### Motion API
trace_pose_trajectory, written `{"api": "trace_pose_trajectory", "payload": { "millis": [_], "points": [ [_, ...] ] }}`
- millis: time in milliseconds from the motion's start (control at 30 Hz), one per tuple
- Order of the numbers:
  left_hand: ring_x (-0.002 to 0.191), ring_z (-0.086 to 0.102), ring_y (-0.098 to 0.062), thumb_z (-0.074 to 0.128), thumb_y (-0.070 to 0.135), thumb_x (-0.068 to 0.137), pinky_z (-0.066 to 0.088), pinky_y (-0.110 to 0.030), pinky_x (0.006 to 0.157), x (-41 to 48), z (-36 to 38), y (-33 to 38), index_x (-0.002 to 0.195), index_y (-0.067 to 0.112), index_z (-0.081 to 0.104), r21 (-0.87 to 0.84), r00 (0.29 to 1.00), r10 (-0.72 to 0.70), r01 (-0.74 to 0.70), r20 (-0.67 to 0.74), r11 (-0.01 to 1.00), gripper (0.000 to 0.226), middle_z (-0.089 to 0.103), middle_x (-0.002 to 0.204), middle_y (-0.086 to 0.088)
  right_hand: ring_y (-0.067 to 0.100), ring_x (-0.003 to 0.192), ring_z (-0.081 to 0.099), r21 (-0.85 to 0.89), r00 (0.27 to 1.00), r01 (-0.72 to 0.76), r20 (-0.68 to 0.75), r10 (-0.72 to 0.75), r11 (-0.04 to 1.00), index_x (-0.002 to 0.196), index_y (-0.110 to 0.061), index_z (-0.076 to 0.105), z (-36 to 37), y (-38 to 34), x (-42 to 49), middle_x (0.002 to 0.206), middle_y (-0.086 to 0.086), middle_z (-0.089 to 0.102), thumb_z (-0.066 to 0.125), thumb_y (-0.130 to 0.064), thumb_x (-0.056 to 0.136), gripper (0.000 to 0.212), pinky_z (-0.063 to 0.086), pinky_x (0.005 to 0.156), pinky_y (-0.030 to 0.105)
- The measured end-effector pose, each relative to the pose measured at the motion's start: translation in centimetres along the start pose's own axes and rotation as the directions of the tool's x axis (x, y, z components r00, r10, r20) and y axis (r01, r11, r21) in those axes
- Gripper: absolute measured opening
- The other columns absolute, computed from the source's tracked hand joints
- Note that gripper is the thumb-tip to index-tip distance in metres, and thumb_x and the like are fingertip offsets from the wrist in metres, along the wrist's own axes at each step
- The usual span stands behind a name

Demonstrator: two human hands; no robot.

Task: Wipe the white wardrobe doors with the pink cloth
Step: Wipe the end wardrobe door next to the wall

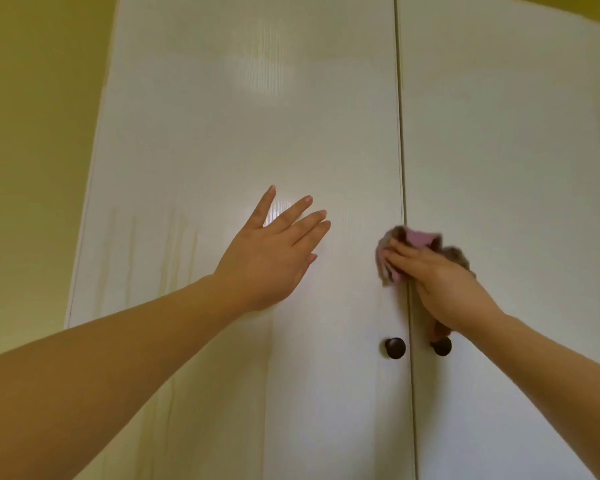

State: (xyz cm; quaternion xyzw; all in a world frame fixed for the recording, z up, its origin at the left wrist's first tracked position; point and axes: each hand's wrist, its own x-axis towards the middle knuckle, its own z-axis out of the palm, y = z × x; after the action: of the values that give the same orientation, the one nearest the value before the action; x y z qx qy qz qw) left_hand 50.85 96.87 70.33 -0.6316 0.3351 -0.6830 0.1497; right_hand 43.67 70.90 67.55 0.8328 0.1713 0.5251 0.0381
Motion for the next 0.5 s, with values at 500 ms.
{"api": "trace_pose_trajectory", "payload": {
  "millis": [500],
  "points": [
    [0.124, 0.053, -0.029, 0.031, 0.030, 0.093, 0.020, -0.055, 0.106, 0.8, 2.0, 3.4, 0.127, 0.007, 0.059, -0.006, 0.998, 0.033, -0.033, -0.047, 0.999, 0.050, 0.059, 0.130, -0.008, 0.017, 0.110, 0.059, -0.117, 0.924, 0.346, 0.211, -0.318, 0.931, 0.108, -0.018, 0.070, 0.6, -1.8, -4.6, 0.118, -0.002, 0.065, 0.046, -0.007, 0.076, 0.042, 0.045, 0.094, 0.029]
  ]
}}
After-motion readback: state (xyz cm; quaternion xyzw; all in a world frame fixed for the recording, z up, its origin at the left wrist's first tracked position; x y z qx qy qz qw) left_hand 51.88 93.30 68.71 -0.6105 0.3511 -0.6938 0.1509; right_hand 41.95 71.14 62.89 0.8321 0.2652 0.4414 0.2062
